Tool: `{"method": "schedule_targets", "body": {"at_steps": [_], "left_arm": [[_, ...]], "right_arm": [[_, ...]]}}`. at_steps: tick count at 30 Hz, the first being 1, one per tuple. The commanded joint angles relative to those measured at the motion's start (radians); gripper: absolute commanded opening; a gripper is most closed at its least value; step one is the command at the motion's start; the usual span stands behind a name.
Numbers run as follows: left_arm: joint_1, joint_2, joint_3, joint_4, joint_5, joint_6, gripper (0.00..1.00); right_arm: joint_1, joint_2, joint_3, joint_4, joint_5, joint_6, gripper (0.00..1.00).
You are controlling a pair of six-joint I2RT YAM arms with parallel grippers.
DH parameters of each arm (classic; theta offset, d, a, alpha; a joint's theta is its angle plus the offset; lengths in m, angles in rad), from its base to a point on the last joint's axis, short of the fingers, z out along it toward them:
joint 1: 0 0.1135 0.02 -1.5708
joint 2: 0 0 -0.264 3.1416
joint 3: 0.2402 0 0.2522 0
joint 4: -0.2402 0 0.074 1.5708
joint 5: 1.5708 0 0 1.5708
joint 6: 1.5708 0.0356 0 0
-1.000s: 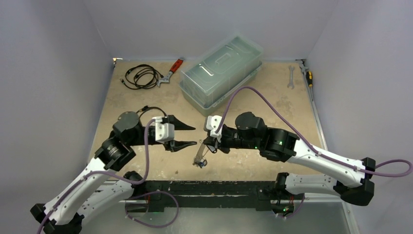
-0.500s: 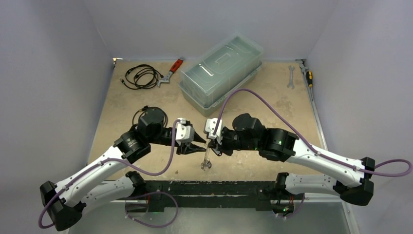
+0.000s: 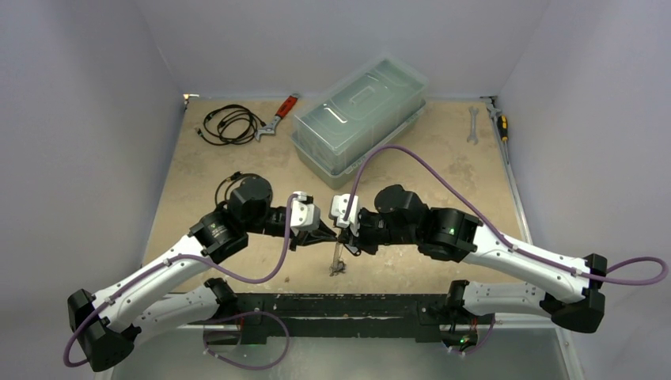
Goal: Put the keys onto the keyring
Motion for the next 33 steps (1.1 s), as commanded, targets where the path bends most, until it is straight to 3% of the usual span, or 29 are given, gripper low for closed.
{"method": "schedule_targets", "body": {"at_steps": [1, 4, 8, 12, 17, 22, 23, 25, 27, 30, 33], "left_arm": [[-0.010, 0.000, -0.009, 0.016, -0.004, 0.026, 0.04], [-0.013, 0.001, -0.017, 0.022, -0.007, 0.023, 0.05], [-0.016, 0.003, -0.024, 0.026, -0.006, 0.021, 0.14], [-0.018, 0.005, -0.027, 0.030, 0.004, 0.017, 0.15], [-0.021, 0.004, -0.027, 0.035, 0.007, 0.016, 0.00], [-0.020, -0.035, -0.029, 0.053, 0.015, 0.009, 0.00], [-0.020, -0.054, -0.033, 0.066, 0.010, 0.003, 0.00], [-0.020, -0.095, -0.048, 0.098, -0.009, -0.017, 0.00], [-0.019, -0.132, -0.068, 0.134, -0.032, -0.038, 0.00], [-0.012, -0.165, -0.099, 0.199, -0.033, -0.085, 0.00], [-0.006, -0.177, -0.122, 0.294, -0.019, -0.137, 0.00]], "right_arm": [[0.002, -0.005, 0.037, 0.030, -0.024, -0.010, 0.00], [0.002, -0.013, 0.038, 0.035, -0.037, -0.014, 0.00], [0.002, -0.023, 0.038, 0.040, -0.049, -0.017, 0.00], [0.002, -0.027, 0.038, 0.042, -0.053, -0.017, 0.00], [0.002, -0.022, 0.037, 0.044, -0.056, -0.017, 0.00], [0.002, -0.038, 0.029, 0.068, -0.046, -0.011, 0.00], [0.002, -0.047, 0.024, 0.082, -0.037, -0.007, 0.02], [0.002, -0.075, 0.007, 0.130, -0.015, 0.006, 0.36], [0.002, -0.107, -0.009, 0.176, -0.001, 0.014, 0.57], [0.002, -0.179, -0.055, 0.269, 0.023, 0.058, 0.64], [0.002, -0.263, -0.116, 0.379, 0.078, 0.082, 0.65]]}}
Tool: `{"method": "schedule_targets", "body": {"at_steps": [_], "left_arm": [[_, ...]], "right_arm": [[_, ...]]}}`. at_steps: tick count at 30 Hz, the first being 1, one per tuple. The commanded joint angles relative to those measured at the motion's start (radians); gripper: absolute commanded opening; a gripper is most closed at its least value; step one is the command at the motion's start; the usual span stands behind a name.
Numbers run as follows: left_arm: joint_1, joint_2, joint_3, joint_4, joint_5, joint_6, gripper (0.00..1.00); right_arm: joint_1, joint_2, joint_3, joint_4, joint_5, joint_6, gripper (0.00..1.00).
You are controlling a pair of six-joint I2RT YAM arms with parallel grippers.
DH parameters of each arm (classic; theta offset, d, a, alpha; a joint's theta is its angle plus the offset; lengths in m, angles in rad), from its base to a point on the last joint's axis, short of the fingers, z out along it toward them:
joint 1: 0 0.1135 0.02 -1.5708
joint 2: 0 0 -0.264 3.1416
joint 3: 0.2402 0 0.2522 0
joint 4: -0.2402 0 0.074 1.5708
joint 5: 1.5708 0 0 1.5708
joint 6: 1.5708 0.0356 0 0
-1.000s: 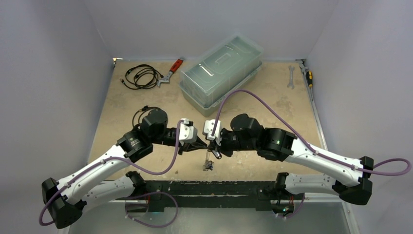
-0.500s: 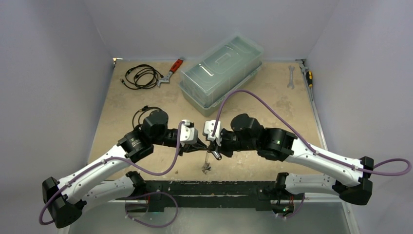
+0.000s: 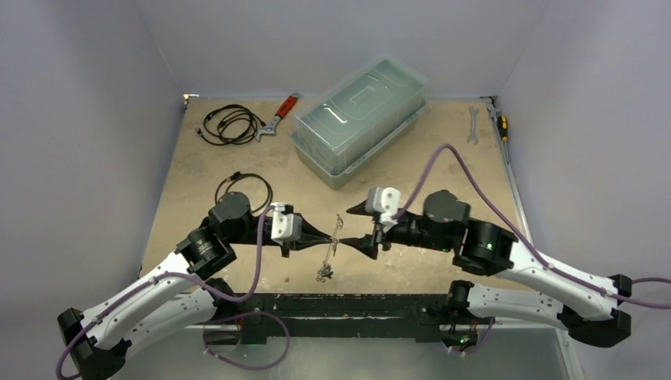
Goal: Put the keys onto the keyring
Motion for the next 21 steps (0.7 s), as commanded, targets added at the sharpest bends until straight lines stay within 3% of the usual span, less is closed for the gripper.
{"method": "schedule_targets", "body": {"at_steps": [1, 5, 9, 21], "left_arm": [[0.008, -0.029, -0.032, 0.211, 0.008, -0.101, 0.00], [0.013, -0.066, -0.078, 0.364, 0.018, -0.207, 0.00], [0.014, -0.100, -0.096, 0.417, 0.015, -0.251, 0.00], [0.022, -0.157, -0.110, 0.390, 0.033, -0.240, 0.00]], "right_arm": [[0.003, -0.123, -0.079, 0.232, 0.084, 0.059, 0.65], [0.003, -0.217, -0.193, 0.384, 0.036, 0.086, 0.62], [0.003, -0.246, -0.272, 0.473, -0.043, 0.093, 0.56], [0.001, -0.200, -0.338, 0.564, -0.253, 0.062, 0.43]]}}
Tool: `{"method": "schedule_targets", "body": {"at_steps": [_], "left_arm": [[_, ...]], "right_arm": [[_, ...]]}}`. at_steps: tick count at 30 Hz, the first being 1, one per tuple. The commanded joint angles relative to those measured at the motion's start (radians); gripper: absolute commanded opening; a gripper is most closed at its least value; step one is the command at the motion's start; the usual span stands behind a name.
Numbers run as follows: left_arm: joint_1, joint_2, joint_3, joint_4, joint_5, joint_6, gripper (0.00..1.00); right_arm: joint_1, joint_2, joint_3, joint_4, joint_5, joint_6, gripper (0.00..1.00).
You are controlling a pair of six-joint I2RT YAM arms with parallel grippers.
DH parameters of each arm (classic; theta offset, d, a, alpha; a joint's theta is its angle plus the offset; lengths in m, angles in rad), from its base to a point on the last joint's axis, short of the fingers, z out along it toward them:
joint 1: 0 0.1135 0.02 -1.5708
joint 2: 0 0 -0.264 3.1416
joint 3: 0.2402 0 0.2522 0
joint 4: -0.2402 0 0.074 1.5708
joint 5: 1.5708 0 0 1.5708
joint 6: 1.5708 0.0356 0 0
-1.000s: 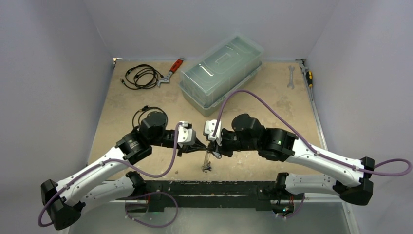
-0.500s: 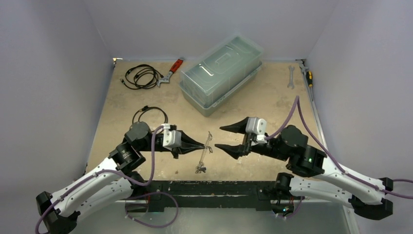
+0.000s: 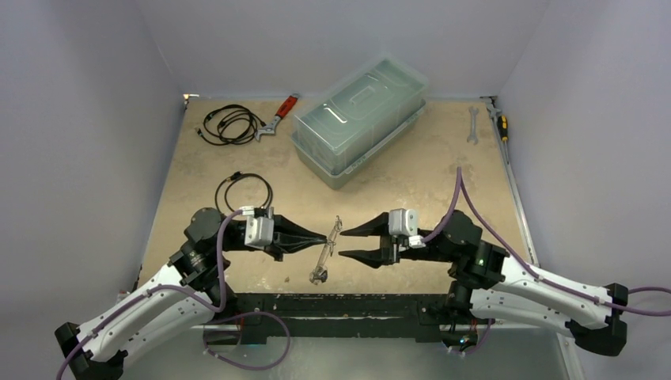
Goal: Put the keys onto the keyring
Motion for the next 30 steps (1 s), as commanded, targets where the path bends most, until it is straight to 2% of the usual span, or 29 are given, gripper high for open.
{"method": "schedule_targets", "body": {"at_steps": [1, 9, 21, 30], "left_arm": [[0.011, -0.022, 0.002, 0.054, 0.014, -0.014, 0.00], [0.021, -0.024, -0.005, 0.062, 0.032, -0.026, 0.00], [0.030, -0.027, -0.016, 0.085, 0.035, -0.038, 0.00], [0.035, -0.023, -0.016, 0.068, 0.003, -0.033, 0.00]], "right_arm": [[0.002, 0.013, 0.003, 0.085, -0.091, -0.009, 0.43], [0.001, 0.049, -0.009, 0.120, -0.102, -0.006, 0.42], [-0.012, 0.131, 0.005, 0.129, -0.060, 0.000, 0.35], [-0.018, 0.194, 0.022, 0.133, -0.017, 0.005, 0.23]]}}
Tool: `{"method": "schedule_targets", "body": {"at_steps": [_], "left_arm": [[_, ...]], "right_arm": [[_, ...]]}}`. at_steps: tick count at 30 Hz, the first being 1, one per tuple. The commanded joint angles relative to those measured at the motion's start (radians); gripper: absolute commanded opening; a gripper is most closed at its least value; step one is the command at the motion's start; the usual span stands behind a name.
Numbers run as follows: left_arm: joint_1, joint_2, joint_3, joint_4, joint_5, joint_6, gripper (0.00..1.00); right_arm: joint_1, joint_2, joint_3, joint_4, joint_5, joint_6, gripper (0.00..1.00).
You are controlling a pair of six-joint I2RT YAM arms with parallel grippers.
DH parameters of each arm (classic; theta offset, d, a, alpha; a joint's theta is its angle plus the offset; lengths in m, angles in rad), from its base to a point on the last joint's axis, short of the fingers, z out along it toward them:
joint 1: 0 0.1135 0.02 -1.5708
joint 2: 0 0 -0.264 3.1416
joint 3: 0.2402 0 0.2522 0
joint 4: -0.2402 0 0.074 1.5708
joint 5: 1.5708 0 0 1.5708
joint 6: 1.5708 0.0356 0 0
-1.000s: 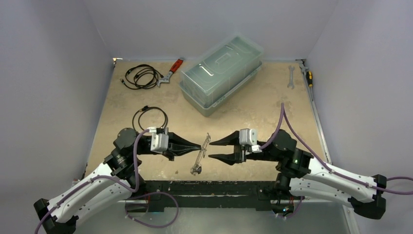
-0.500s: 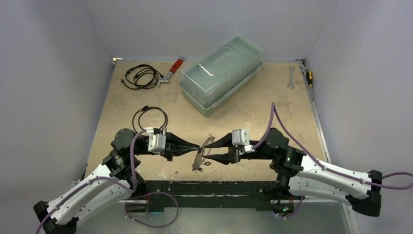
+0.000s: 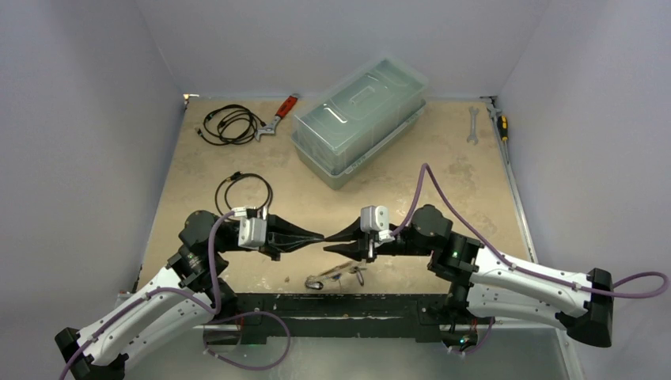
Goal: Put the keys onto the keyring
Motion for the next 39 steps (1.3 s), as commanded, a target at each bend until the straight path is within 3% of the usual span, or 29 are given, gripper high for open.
{"method": "schedule_targets", "body": {"at_steps": [1, 4, 5, 9, 12, 14, 18, 20, 26, 34, 39], "left_arm": [[0.008, 0.001, 0.005, -0.002, -0.053, 0.003, 0.00], [0.008, 0.016, 0.034, -0.095, -0.224, 0.051, 0.00], [0.009, 0.026, 0.045, -0.127, -0.293, 0.063, 0.05], [0.025, 0.076, 0.076, -0.210, -0.486, 0.075, 0.34], [0.034, 0.114, 0.087, -0.238, -0.551, 0.073, 0.63], [0.037, 0.141, 0.093, -0.254, -0.576, 0.067, 0.70], [0.037, 0.225, 0.109, -0.294, -0.553, 0.068, 0.73], [0.037, 0.271, 0.123, -0.336, -0.508, 0.075, 0.73], [0.037, 0.326, 0.145, -0.384, -0.502, 0.105, 0.73], [0.037, 0.324, 0.143, -0.388, -0.503, 0.113, 0.72], [0.036, 0.321, 0.149, -0.402, -0.518, 0.119, 0.72]], "right_arm": [[-0.007, 0.037, 0.024, 0.028, 0.088, 0.016, 0.25], [-0.006, 0.060, 0.024, -0.037, 0.318, 0.110, 0.36], [-0.005, 0.063, 0.019, -0.071, 0.422, 0.169, 0.41], [-0.005, 0.052, -0.013, -0.244, 0.695, 0.444, 0.58], [-0.005, 0.041, -0.016, -0.490, 0.869, 0.769, 0.59], [-0.004, 0.048, -0.021, -0.641, 0.920, 0.952, 0.60], [-0.005, 0.094, -0.033, -0.857, 0.939, 1.184, 0.61], [-0.005, 0.122, -0.055, -0.888, 0.914, 1.231, 0.61], [-0.001, 0.244, -0.142, -0.717, 0.762, 1.166, 0.57], [0.046, 0.459, -0.097, -0.644, 0.717, 1.057, 0.53], [0.088, 0.487, -0.076, -0.644, 0.727, 1.028, 0.57]]}}
